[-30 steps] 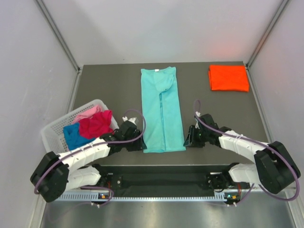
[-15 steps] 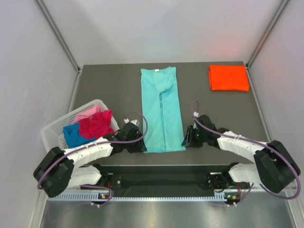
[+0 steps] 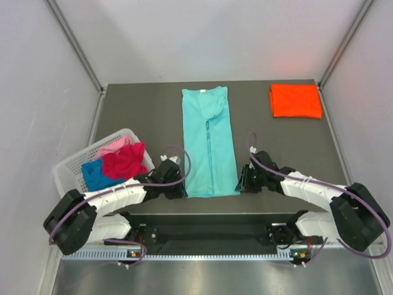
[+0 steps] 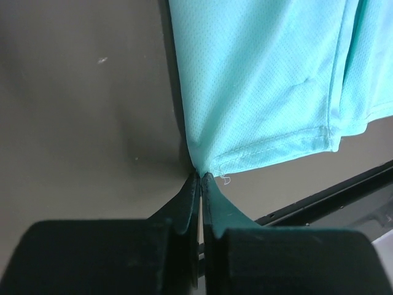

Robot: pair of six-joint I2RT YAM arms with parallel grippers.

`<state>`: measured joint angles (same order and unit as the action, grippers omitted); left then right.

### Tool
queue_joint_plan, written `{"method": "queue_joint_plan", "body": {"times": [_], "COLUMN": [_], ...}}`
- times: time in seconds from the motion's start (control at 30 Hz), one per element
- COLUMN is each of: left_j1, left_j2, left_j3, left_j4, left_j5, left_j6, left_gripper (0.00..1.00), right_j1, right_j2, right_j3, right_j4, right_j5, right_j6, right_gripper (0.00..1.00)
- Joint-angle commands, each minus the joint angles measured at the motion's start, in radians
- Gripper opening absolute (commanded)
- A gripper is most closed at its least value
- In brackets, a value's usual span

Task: Fold and stack the t-shirts
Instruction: Fold the tshirt

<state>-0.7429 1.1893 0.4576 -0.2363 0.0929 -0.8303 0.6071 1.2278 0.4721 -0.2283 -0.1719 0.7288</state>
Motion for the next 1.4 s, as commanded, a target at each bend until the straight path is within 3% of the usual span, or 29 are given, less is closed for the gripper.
{"method": "queue_joint_plan", "body": {"times": [0.0,0.13,0.47,0.63,0.73,1.13,1.23,1.37], "left_j1": [-0.009,-0.03,-0.237,-0.274,-0.27,0.026,0.132,0.188], "left_j2": [-0.023,-0.049,-0.138,-0.123,-0.109,0.104,0.19,0.327], "left_j3": [-0.004,0.022,0.163,0.197,0.214,0.4,0.499,0.631], "left_j4": [0.015,-0.03,-0.219,-0.224,-0.224,-0.189,-0.182,-0.215], "left_j5": [-0.004,-0.013,-0.163,-0.157,-0.225,-0.063,-0.016,-0.007], "left_j6": [0.002,-0.009,-0.075,-0.096,-0.089,0.095,0.163,0.23], "left_gripper": [0.0,0.0,0.0,0.0,0.0,0.0,0.0,0.0], "right_j1": [0.029,0.048,0.114,0.117,0.117,0.059,0.023,-0.042], "right_j2": [-0.014,-0.079,-0.359,-0.366,-0.318,0.033,0.151,0.281], "right_j3": [-0.038,-0.029,0.007,0.039,0.092,0.375,0.437,0.5], "right_j4": [-0.043,-0.071,-0.243,-0.273,-0.261,-0.154,-0.096,-0.013], "right_j5": [0.04,0.067,0.133,0.161,0.196,0.186,0.176,0.108], "right_j6": [0.033,0.058,0.147,0.107,0.052,-0.13,-0.181,-0.238], "right_gripper": [0.26,0.0,0.0,0.0,0.0,0.0,0.0,0.0]}}
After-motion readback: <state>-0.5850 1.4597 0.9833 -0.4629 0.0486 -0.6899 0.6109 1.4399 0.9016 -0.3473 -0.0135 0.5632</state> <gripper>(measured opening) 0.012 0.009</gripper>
